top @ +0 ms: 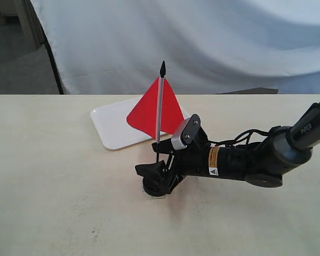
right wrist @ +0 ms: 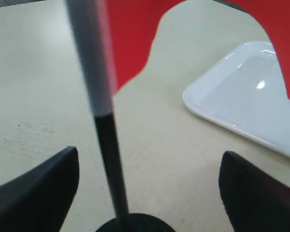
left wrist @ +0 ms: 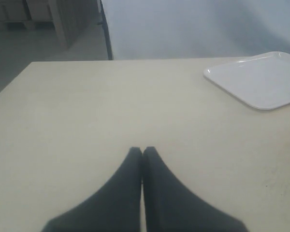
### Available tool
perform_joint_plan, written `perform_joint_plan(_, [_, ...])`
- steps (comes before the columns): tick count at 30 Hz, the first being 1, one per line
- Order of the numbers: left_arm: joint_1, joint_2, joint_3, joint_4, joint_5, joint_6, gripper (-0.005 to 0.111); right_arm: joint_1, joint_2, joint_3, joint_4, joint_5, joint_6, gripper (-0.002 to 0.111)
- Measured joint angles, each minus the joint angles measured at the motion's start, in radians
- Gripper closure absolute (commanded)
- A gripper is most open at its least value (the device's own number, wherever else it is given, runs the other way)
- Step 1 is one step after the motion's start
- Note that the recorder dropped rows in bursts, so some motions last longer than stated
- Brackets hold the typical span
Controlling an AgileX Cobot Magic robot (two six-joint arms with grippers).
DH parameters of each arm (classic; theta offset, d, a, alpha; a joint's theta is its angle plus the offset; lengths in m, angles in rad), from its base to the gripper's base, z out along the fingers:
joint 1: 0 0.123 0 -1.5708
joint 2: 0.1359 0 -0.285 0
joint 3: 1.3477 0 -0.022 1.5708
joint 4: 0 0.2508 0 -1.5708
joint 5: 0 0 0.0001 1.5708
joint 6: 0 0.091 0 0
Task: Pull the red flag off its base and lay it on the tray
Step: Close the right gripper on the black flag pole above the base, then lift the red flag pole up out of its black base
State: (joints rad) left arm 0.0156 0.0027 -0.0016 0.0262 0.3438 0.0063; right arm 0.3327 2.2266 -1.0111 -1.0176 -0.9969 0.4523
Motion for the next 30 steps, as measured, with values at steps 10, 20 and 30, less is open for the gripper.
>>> perform_joint_plan(10, [0.000, 0.000, 0.000, 0.000, 0.000, 0.000, 0.107, 0.000, 0.000, -0.002, -0.014, -0.059, -0.008, 0.109])
perform_joint_plan(20, [0.000, 0.000, 0.000, 0.000, 0.000, 0.000, 0.107, 0.000, -0.015, -0.002, -0.023, -0.048, 0.009, 0.109])
perform_joint_plan(30, [0.000, 0.000, 0.000, 0.000, 0.000, 0.000, 0.107, -0.015, -0.180, -0.111, 0.007, 0.065, 0.602, 0.109])
